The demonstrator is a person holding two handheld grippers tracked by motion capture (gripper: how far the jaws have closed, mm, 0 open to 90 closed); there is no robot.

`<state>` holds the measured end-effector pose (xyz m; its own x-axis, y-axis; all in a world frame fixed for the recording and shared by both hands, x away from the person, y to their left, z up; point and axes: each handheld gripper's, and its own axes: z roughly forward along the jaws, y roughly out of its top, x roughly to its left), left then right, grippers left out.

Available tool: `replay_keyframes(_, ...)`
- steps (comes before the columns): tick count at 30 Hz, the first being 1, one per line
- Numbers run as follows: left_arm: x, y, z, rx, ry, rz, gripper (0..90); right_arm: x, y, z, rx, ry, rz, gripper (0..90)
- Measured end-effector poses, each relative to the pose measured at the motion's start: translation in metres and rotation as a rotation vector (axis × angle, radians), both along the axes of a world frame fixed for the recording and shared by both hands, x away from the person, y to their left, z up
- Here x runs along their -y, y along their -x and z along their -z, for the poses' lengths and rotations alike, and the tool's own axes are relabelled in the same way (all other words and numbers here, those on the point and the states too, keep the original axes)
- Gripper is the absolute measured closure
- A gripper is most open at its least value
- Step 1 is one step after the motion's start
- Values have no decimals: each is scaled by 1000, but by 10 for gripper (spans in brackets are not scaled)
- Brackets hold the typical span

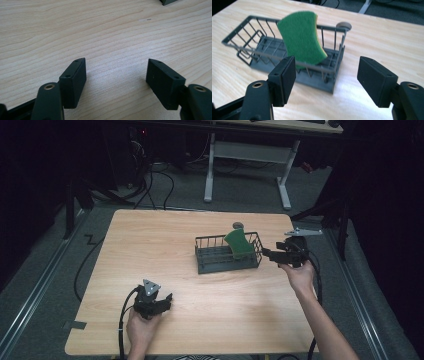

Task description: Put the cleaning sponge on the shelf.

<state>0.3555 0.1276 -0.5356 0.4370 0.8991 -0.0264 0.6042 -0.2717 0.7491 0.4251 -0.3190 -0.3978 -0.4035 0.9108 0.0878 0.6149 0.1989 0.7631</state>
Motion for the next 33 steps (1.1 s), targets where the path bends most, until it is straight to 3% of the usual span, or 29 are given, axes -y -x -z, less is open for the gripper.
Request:
replay_keyframes(4, 0, 0, 0, 0, 0, 0, 331, 6, 13, -2, 16, 4, 5, 318)
replay_keyframes(8, 0, 0, 0, 0, 0, 0, 330, 9, 29, 6, 23, 5, 11, 322)
replay_keyframes(18, 0, 0, 0, -1, -3, 2, 330, 26, 60, 45, -18, -8, 57, 333)
replay_keyframes(22, 1, 0, 0, 0, -4, 1, 331, 30, 72, 70, -36, -1, 77, 331)
replay_keyframes(29, 1, 0, 0, 2, -7, 1, 331, 38, 82, 93, -44, -12, 104, 331)
replay_keyframes(33, 1, 0, 0, 3, -10, 1, 331, 43, 87, 108, -46, 6, 123, 330)
